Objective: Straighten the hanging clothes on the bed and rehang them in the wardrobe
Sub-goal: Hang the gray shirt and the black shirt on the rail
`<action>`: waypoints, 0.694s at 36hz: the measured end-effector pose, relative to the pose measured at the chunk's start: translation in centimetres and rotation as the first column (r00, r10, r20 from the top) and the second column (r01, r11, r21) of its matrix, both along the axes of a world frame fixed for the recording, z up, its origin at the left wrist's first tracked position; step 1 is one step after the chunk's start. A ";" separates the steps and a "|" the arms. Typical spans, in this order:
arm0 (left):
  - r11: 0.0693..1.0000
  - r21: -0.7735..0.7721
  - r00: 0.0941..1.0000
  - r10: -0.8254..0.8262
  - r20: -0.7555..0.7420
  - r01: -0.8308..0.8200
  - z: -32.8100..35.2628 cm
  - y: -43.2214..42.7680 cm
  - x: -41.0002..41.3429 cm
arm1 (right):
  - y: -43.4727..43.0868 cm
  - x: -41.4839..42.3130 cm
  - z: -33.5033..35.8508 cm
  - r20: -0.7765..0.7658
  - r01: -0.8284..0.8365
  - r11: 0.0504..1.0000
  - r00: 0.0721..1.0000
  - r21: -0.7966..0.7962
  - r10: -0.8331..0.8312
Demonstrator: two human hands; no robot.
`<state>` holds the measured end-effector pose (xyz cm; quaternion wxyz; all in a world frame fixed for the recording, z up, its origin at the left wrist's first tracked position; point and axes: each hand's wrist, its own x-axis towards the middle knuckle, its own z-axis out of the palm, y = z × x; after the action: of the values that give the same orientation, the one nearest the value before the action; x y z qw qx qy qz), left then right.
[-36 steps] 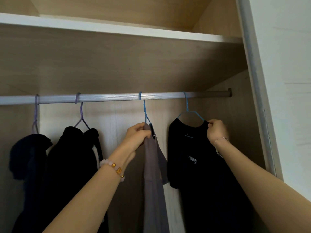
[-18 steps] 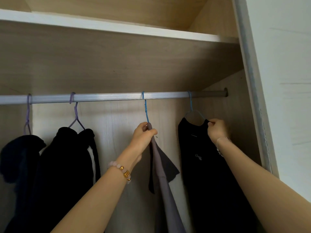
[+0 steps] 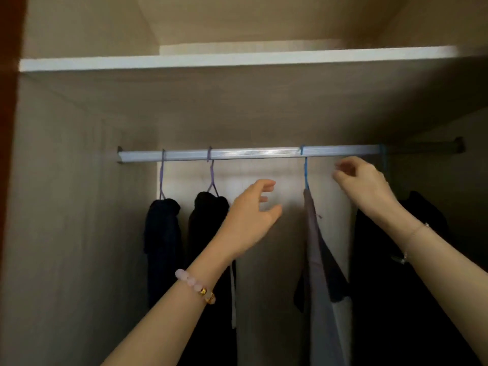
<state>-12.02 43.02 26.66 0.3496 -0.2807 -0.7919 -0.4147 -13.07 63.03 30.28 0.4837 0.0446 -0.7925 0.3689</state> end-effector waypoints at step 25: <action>0.891 0.441 0.912 -0.085 0.402 -0.111 0.8 -4.5 -2.1 | -1.9 -3.1 -2.4 0.284 -0.332 0.877 0.854 -0.346 0.435</action>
<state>-14.13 38.54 27.50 0.2339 -0.0924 -0.7302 -0.6353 -16.17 61.13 27.84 0.2503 0.0663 -0.7793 0.5706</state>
